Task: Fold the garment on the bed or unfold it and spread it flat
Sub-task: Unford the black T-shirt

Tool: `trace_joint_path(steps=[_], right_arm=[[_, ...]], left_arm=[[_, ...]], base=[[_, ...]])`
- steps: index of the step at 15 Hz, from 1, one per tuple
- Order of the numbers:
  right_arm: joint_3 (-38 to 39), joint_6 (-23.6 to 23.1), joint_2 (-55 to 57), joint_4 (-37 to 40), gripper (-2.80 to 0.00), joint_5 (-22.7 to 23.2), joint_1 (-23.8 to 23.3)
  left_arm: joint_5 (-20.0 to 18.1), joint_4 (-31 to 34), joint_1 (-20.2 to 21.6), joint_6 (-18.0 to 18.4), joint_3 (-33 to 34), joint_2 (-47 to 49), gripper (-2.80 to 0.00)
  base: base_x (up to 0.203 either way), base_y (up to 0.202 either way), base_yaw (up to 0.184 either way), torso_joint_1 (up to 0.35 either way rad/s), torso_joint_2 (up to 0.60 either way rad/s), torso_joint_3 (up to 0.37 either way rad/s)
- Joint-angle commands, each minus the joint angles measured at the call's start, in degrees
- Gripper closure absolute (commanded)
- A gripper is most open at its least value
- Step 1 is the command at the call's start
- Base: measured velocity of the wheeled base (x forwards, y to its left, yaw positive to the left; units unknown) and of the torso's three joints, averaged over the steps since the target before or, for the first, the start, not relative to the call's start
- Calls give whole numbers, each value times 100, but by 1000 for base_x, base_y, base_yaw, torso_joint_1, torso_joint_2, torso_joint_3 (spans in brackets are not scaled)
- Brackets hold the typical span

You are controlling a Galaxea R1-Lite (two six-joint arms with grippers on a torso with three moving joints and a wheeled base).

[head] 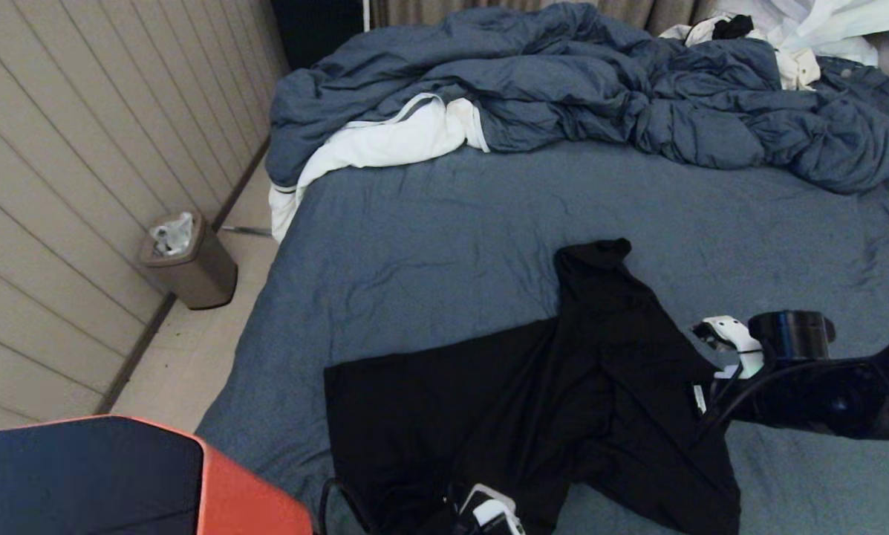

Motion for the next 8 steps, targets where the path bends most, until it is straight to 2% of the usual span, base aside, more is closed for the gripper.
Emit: trace_joint_path(steps=[1,2,3,6,8], right_arm=[[-1,-9,8,-19,0,7,-11],[-1,-9,8,-19,0,7,-7],[-1,-9,8,-19,0,7,-2],[-1,-9,8,-19,0,7,-11],[-10,-9,8,-19,0,7,-9]], left_arm=[[11,-26,-63,-27,-52,200,0],[20,-28,-63,-28,-53,214,0],[20,-28,-63,-28,-53,228,-280],[28,-49,-63,-32,-16,125,-280],[300,-62,-63,-23,6,-74,-280]], base=[[0,0,0,0,0,0],[0,0,0,0,0,0],[0,0,0,0,0,0],[0,0,0,0,0,0],[0,0,0,0,0,0]])
